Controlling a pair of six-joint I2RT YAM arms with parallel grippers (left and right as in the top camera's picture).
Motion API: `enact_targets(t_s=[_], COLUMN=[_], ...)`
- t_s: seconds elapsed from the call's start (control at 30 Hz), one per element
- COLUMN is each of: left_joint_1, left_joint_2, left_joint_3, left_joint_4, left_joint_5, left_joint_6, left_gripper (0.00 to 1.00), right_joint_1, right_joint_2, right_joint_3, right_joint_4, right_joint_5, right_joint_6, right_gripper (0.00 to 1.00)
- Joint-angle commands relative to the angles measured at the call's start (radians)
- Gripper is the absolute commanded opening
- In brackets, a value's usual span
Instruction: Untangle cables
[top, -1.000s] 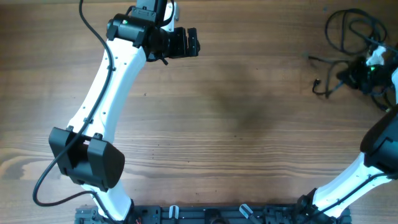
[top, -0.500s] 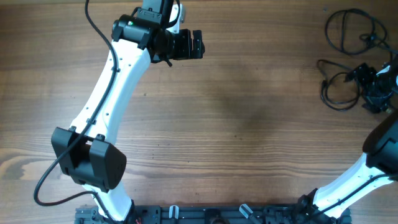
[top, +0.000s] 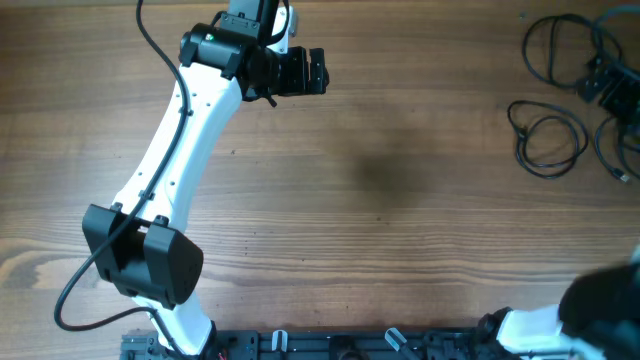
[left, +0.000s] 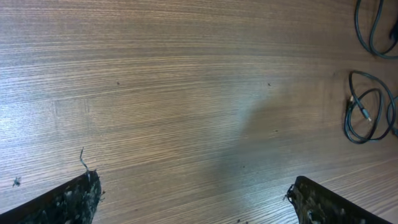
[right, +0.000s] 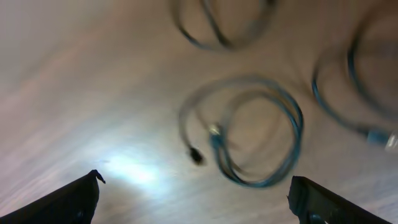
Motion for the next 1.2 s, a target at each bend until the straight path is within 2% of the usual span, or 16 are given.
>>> enact_targets(t_s=[0.0, 0.27, 0.4, 0.53, 0.67, 0.73, 0.83, 0.93, 1.0, 1.17], left_joint_1=[-0.002, -0.002, -0.002, -0.002, -0.002, -0.002, -0.002, -0.002, -0.002, -0.002], left_joint_2=[0.006, 0.006, 0.006, 0.006, 0.006, 0.006, 0.006, 0.006, 0.006, 0.006], left_joint_3=[-0.006, -0.006, -0.006, -0.006, -0.006, -0.006, -0.006, -0.006, -0.006, -0.006], left_joint_4=[0.003, 0.004, 0.004, 0.003, 0.003, 0.003, 0.003, 0.003, 0.003, 0.003], left_joint_5=[-0.003, -0.004, -0.003, -0.003, -0.003, -0.003, -0.003, -0.003, -0.003, -0.003], left_joint_6=[-0.008, -0.008, -0.008, -0.008, -0.008, -0.008, -0.008, -0.008, -0.008, -0.008], left_gripper=[1.0, 1.0, 1.0, 1.0, 1.0, 1.0, 1.0, 1.0, 1.0, 1.0], right_joint_1=[0.054, 0.212, 0.343, 0.468, 0.527, 0.532, 0.532, 0.532, 0.532, 0.532], right_joint_2=[-0.13, -0.259, -0.262, -0.265, -0.271, -0.277, -0.281, -0.277, -0.274, -0.273], right_joint_3=[0.018, 0.018, 0.018, 0.018, 0.018, 0.018, 0.018, 0.017, 0.017, 0.017], right_joint_4=[0.004, -0.026, -0.049, -0.05, -0.062, -0.085, -0.105, -0.104, -0.104, -0.134], right_joint_5=[-0.045, -0.059, -0.071, 0.013, 0.034, 0.034, 0.034, 0.034, 0.034, 0.068], right_joint_6=[-0.085, -0.127, -0.166, -0.16, -0.151, -0.107, 0.036, 0.277, 0.35, 0.365], right_gripper=[1.0, 1.0, 1.0, 1.0, 1.0, 1.0, 1.0, 1.0, 1.0, 1.0])
